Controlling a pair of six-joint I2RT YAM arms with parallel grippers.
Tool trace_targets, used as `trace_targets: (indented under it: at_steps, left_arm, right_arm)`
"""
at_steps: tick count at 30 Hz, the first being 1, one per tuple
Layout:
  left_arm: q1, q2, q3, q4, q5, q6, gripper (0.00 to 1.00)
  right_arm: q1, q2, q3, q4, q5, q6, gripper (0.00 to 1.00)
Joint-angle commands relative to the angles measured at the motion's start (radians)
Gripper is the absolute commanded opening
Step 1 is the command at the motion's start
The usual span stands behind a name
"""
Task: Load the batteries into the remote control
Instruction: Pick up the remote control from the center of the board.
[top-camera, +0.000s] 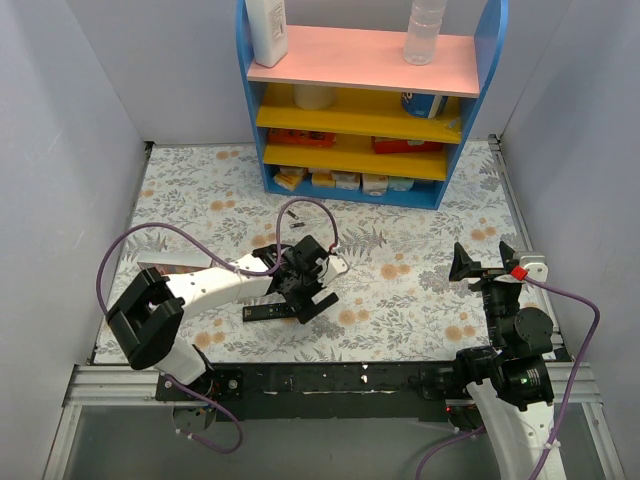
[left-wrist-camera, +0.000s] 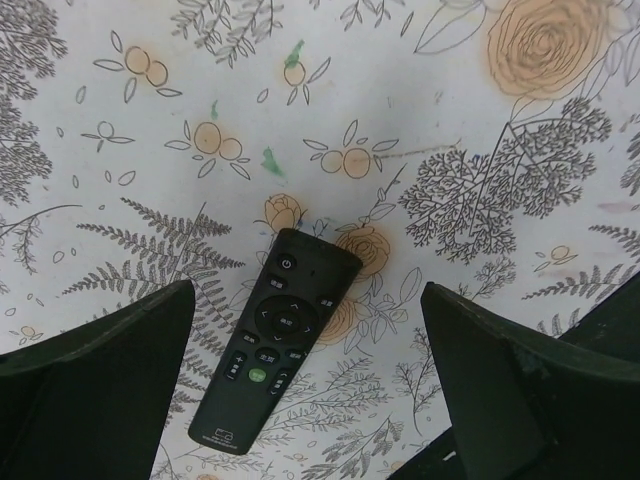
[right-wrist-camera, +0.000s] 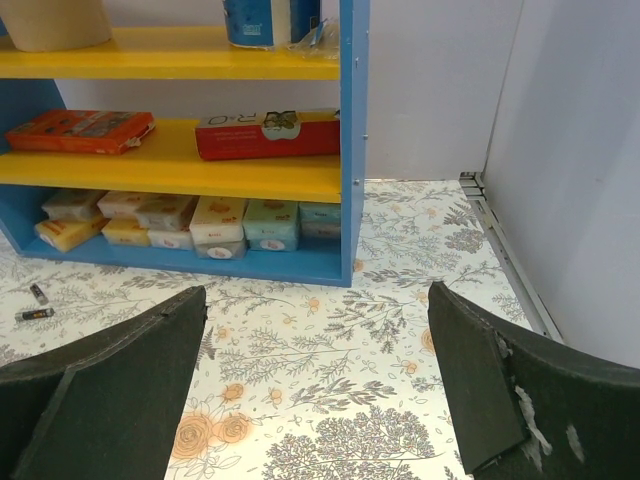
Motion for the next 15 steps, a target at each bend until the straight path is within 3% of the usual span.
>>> trace_targets:
  at_steps: [1,15]
  left_arm:
    - [0.003,0.024,0.035,-0.078,-0.008,0.064,0.98]
    - [0.018,0.168,0.06,-0.118,-0.045,0.101,0.78]
  right_arm:
    - [0.01,-0.204,0.046,0.011,0.013,-0.004,0.98]
    - [0.016,-0.204,0.046,0.009,0.022,-0.004,0.98]
